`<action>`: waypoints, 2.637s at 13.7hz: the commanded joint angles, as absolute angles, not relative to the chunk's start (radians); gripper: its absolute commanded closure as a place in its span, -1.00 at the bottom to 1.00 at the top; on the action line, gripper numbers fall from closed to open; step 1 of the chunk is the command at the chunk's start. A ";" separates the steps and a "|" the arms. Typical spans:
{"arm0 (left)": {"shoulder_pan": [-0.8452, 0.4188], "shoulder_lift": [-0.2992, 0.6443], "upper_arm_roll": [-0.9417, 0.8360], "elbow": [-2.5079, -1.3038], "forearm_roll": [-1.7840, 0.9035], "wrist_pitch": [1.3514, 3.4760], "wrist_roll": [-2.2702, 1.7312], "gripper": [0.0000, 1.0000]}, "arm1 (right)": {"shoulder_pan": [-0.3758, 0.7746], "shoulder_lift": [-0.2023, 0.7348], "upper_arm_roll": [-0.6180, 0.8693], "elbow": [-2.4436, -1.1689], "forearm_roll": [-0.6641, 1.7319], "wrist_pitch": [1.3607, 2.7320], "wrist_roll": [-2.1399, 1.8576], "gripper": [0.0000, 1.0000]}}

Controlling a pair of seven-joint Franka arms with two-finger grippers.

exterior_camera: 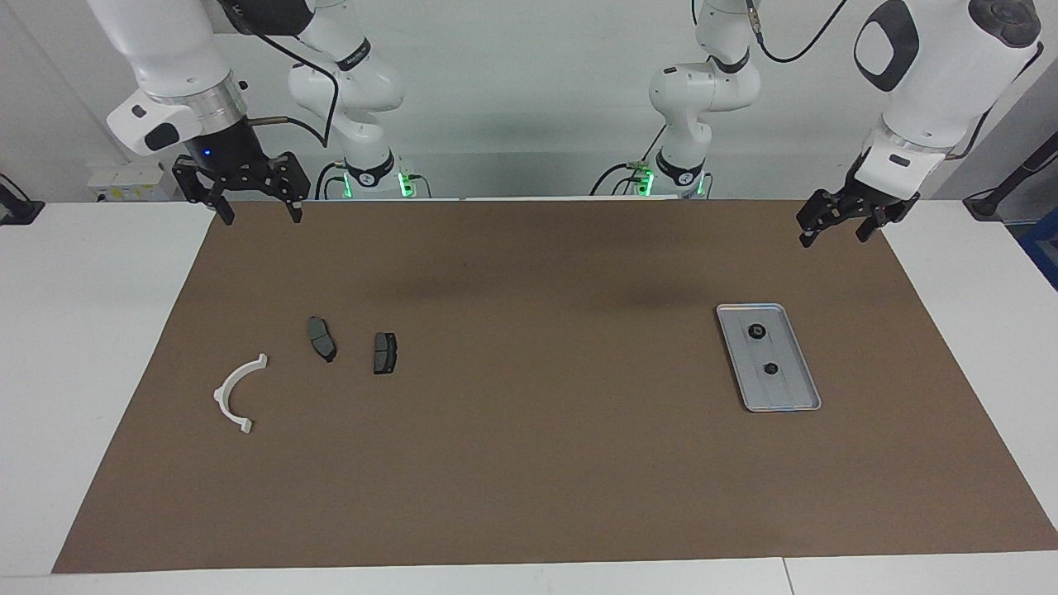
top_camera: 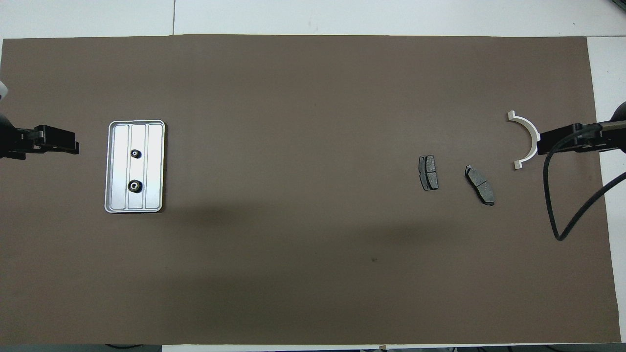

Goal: Place bearing gear from tray to pile
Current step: 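Lower the left gripper onto a dark bearing gear in the tray, then close the left gripper on the gear and lift it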

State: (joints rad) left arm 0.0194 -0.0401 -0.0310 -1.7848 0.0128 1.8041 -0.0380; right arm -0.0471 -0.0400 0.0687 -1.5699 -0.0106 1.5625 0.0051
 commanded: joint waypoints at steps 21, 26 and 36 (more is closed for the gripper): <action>0.045 0.153 -0.035 -2.218 0.020 2.338 -0.083 -0.51 | -0.049 -0.057 0.071 -1.572 0.012 1.568 -0.026 -1.00; 0.044 0.170 -0.035 -2.221 0.020 2.362 -0.095 -0.50 | -0.048 -0.057 0.072 -1.574 0.012 1.588 -0.025 -1.00; 0.048 0.169 -0.035 -2.232 0.020 2.364 -0.095 -0.29 | -0.048 -0.060 0.077 -1.591 0.012 1.620 -0.011 -1.00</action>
